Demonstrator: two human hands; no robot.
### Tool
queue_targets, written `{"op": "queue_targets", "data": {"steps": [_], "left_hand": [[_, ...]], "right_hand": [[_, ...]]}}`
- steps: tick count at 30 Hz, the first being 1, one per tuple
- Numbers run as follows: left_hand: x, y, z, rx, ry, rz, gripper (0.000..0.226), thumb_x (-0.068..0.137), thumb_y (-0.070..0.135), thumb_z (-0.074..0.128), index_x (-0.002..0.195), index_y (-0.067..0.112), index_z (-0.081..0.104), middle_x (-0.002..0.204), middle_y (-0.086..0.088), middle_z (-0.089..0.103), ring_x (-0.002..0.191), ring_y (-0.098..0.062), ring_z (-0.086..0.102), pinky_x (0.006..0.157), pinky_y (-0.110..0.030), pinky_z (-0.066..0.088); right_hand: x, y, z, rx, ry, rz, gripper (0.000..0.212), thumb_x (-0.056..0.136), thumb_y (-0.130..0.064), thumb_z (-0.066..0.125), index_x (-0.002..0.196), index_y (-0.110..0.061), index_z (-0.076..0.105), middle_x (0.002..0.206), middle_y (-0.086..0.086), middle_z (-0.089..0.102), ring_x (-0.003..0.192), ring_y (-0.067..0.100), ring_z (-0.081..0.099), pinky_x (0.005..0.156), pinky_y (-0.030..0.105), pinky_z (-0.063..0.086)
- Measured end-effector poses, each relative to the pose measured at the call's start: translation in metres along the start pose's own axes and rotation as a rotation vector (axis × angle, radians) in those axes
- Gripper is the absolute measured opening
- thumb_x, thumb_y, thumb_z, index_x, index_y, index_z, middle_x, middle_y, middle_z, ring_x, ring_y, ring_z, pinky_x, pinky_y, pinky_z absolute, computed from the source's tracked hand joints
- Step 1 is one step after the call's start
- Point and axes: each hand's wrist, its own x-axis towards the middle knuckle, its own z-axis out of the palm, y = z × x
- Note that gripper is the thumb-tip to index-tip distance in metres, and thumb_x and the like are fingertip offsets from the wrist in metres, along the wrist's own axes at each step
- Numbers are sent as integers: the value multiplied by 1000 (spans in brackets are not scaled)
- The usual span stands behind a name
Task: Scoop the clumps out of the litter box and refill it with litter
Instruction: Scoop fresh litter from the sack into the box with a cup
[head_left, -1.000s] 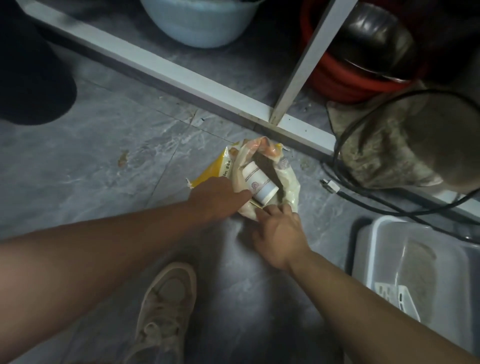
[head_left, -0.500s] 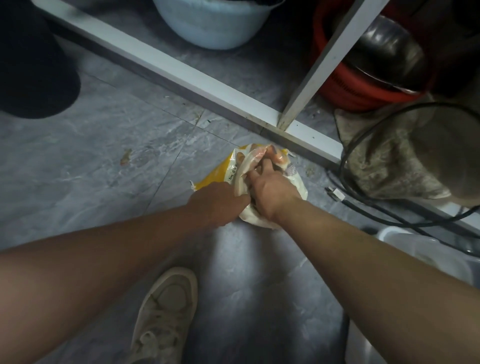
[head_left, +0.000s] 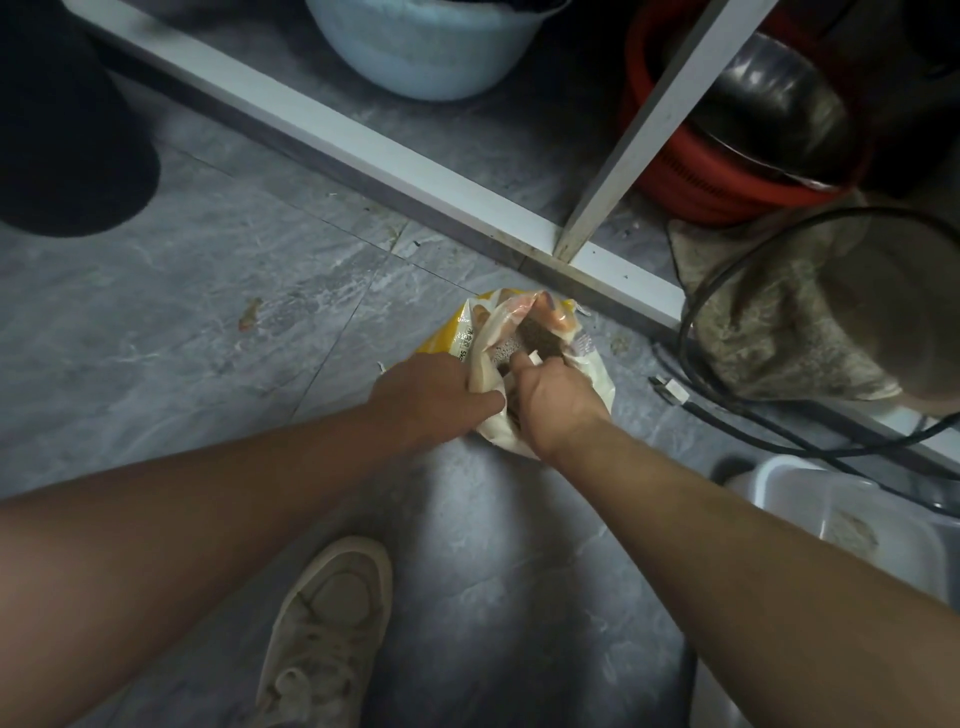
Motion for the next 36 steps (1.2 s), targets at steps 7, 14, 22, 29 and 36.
{"op": "queue_targets", "data": {"steps": [7, 14, 22, 29, 36], "left_hand": [[-1, 17, -9, -50, 98, 9, 57, 88, 69, 48, 61, 18, 51, 72, 2, 58, 82, -27, 63, 68, -34, 41], [0, 12, -8, -28, 94, -2, 46, 88, 62, 49, 69, 21, 56, 79, 2, 63, 82, -24, 63, 77, -36, 52], [-4, 16, -8, -9, 85, -8, 45, 88, 59, 50, 67, 20, 51, 87, -3, 67, 86, -27, 64, 81, -40, 55], [-5, 20, -7, 7, 62, -25, 48, 88, 63, 48, 68, 20, 55, 84, -2, 67, 85, -26, 65, 77, -37, 53], [-15, 24, -19, 213, 292, 8, 59, 87, 70, 39, 78, 16, 62, 82, -7, 69, 81, -33, 67, 79, -39, 55]], "right_hand": [[4, 5, -5, 241, 76, 7, 27, 88, -12, 56, 115, -13, 52, 98, 17, 64, 93, 39, 64, 77, 37, 49], [-25, 19, 24, 463, 263, 42, 24, 95, -26, 53, 115, -13, 48, 104, 16, 59, 87, 37, 60, 68, 34, 43], [-48, 26, 36, 538, 441, 50, 16, 93, -20, 64, 97, -10, 54, 105, 14, 61, 89, 35, 58, 73, 38, 46], [-57, 34, 33, 507, 528, 6, 16, 88, -16, 68, 97, -12, 56, 103, 10, 60, 94, 30, 54, 83, 34, 42], [-82, 41, 39, 611, 616, 28, 22, 88, -14, 72, 101, -8, 56, 99, 9, 60, 91, 27, 58, 79, 19, 35]]}}
